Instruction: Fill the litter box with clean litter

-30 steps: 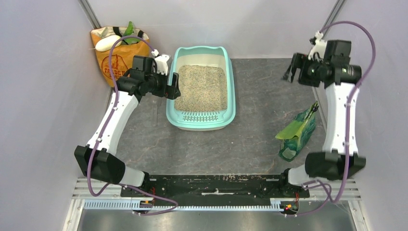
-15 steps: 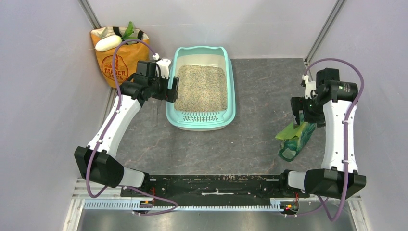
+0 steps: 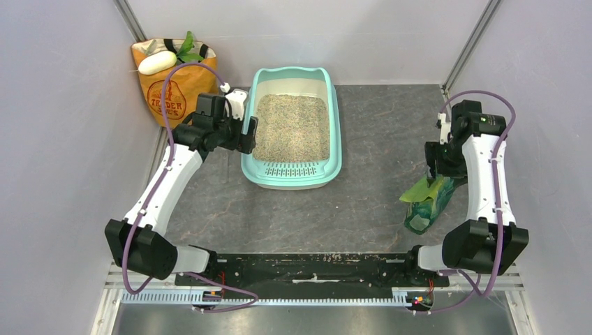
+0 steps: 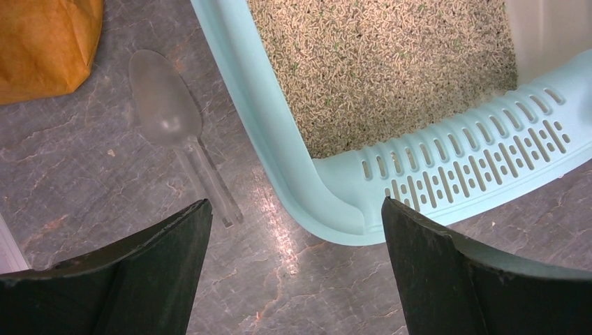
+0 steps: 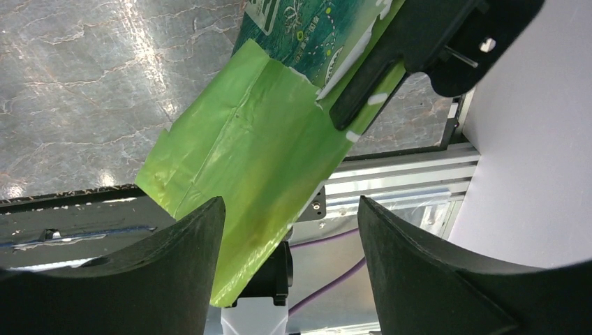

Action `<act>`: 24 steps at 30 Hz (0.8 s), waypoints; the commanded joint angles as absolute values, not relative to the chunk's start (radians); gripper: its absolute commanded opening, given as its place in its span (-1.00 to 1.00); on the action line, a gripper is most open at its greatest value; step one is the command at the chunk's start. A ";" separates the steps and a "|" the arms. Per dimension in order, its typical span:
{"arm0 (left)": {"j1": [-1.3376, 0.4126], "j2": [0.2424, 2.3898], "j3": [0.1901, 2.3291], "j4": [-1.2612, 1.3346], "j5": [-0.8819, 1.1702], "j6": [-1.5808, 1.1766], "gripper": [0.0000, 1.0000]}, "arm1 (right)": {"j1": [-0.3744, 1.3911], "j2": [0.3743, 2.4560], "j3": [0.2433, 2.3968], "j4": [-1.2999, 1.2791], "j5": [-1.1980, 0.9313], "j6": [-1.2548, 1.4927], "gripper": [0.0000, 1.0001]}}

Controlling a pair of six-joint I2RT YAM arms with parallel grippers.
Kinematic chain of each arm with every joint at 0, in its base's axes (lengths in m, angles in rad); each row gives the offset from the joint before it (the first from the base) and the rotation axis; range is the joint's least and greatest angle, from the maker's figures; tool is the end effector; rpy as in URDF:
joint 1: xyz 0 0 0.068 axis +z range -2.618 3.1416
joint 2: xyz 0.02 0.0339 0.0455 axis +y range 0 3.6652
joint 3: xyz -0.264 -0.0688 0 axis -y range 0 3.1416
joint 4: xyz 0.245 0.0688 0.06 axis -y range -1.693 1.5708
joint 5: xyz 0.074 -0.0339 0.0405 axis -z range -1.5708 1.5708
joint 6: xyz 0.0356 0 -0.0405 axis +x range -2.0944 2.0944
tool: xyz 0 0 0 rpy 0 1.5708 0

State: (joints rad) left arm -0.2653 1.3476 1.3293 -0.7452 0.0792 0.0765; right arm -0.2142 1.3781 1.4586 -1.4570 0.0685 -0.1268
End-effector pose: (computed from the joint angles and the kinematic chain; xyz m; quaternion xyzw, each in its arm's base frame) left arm 0.2759 -0.0779 0.3508 0.1716 0.9029 -0.0732 0.3873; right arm 0.2242 -0.0513 0.3447 0.0468 0.9936 -0.0500 0.0897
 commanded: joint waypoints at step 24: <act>-0.268 1.362 1.417 -0.729 0.197 0.076 0.94 | -0.223 1.512 1.892 -1.601 -0.616 -0.620 -1.00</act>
State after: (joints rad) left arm -0.2653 1.3613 1.3640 -0.7506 0.1299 0.0772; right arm -0.2375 1.5150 1.6905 -1.5051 -0.3126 -0.3370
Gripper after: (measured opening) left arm 0.971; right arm 0.009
